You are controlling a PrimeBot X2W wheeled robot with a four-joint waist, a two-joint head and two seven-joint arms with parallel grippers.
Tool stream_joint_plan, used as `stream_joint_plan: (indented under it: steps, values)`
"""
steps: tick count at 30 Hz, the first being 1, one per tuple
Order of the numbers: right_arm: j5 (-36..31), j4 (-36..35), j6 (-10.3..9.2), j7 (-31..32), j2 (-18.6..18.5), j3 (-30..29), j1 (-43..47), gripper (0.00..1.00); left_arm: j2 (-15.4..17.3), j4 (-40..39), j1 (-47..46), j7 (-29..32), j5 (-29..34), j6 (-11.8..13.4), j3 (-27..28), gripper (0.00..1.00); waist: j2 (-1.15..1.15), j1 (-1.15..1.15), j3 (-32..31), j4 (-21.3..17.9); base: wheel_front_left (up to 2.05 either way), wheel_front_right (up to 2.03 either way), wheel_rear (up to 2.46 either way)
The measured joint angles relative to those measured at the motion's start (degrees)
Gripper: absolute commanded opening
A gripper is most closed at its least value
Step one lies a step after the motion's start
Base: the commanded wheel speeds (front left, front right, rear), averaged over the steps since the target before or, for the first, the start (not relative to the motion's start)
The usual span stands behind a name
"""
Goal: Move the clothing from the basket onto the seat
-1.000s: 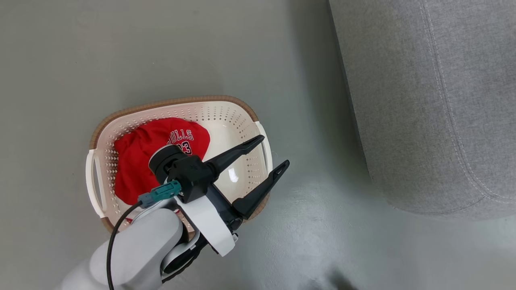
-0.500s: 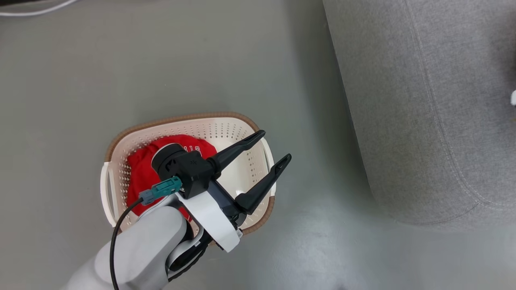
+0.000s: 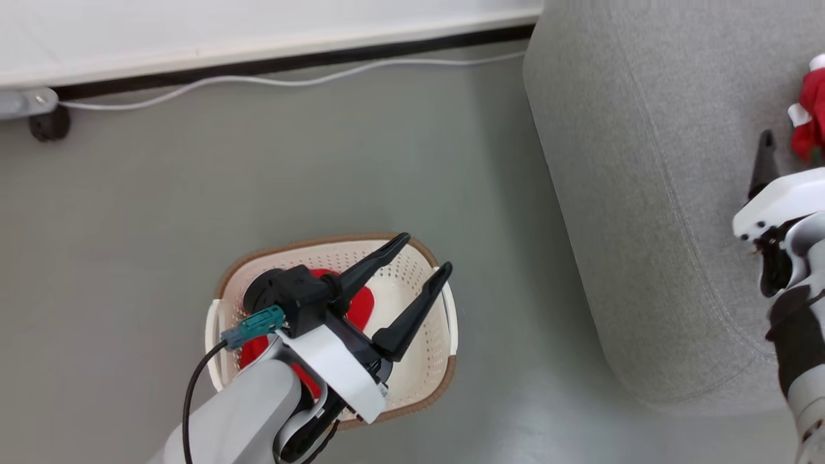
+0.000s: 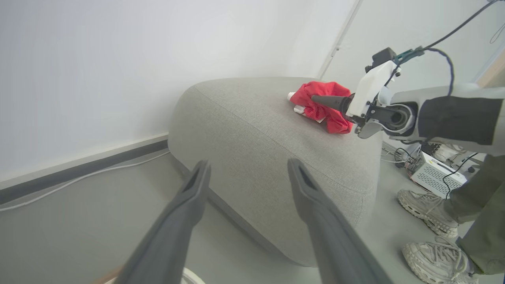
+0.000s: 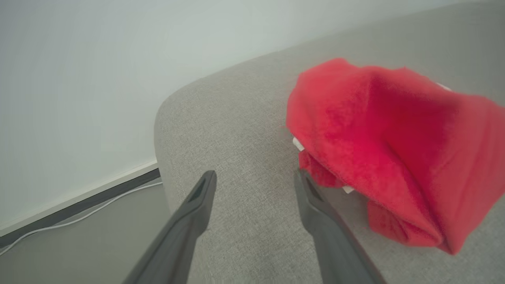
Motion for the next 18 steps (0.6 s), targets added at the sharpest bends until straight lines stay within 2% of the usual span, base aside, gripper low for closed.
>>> stream_joint_plan:
  steps: [9, 18]
  values:
    - [10.16, -5.20, 0.00, -0.01, 1.74, 14.37, 7.08, 1.00, -1.91, 2.98, 5.69, 0.01, 0.98, 0.00, 6.73, 1.00, 0.00, 0.00, -6.07, 2.43, 0.00, 0.00, 0.00]
    - [20.67, -15.80, 0.00, -0.04, 1.56, 29.16, 14.77, 1.00, -3.93, 6.21, 11.37, 0.01, 4.98, 0.00, 16.80, 1.00, 0.00, 0.00, -11.21, 5.33, 0.00, 0.00, 0.00]
